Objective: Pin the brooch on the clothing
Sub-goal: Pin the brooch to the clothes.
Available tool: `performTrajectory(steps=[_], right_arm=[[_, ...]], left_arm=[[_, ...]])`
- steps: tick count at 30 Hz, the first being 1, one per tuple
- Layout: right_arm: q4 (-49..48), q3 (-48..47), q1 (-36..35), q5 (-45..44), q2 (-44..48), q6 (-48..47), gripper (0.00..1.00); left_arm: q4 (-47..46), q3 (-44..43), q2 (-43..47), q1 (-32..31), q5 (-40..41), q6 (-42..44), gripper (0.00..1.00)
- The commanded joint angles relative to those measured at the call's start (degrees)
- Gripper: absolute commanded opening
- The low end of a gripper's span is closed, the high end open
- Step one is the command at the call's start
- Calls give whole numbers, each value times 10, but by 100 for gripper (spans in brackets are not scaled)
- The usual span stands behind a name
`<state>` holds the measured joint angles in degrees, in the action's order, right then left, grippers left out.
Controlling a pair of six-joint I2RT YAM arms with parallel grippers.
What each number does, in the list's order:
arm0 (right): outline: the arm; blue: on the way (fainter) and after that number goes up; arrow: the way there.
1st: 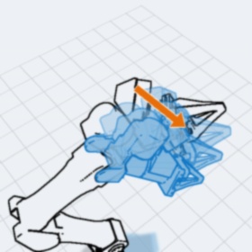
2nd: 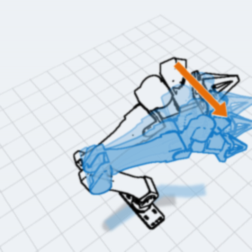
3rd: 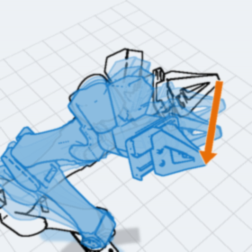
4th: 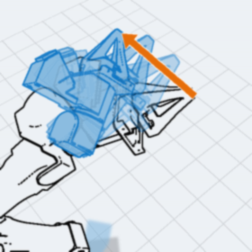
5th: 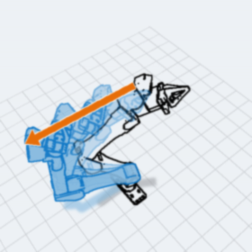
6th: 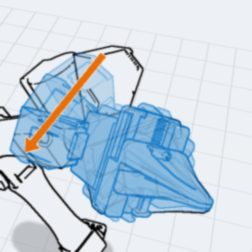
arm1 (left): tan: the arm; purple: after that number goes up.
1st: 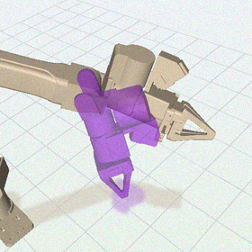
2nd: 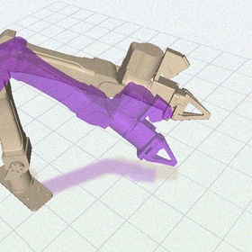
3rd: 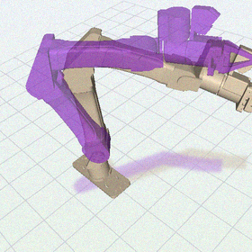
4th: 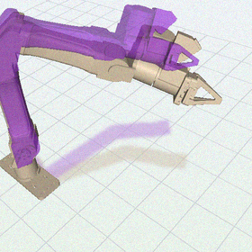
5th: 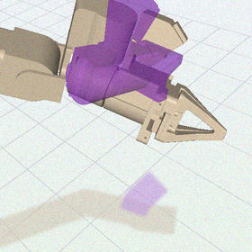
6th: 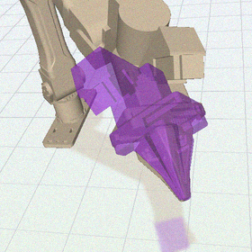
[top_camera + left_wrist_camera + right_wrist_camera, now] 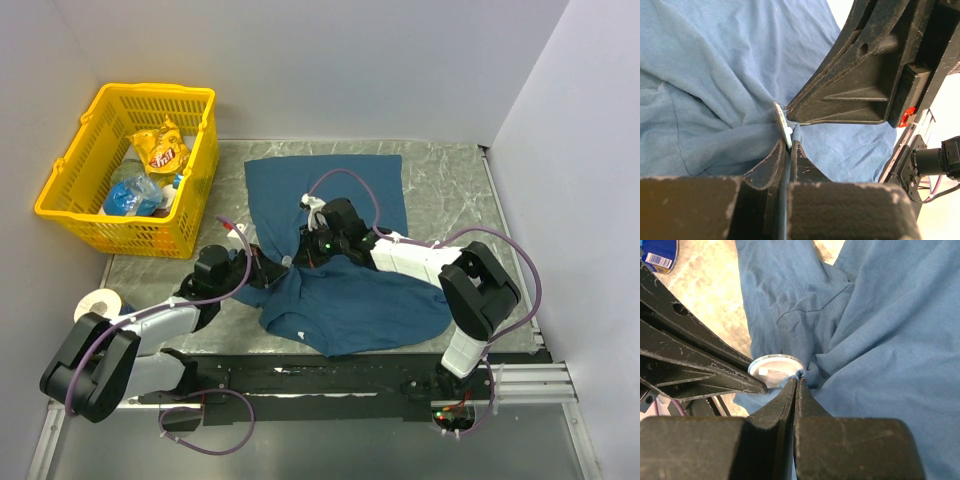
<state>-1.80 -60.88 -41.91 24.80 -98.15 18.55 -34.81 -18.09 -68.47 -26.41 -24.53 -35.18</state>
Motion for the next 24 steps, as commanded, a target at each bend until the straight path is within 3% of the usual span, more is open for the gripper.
performTrajectory(steps=[1,14,24], right_arm=[[-47,-28,-13,-29,12,-4,0],[-41,-39,-26,-32,15,-11,1],[-9,-42,-26,-40,41,-34,41]], left_arm=[[-93,-52,9,-36,-98,-29,1],[-40,-103,-11,-79,-71,11,1],[-39,-78,-11,-80,-46,20,1]])
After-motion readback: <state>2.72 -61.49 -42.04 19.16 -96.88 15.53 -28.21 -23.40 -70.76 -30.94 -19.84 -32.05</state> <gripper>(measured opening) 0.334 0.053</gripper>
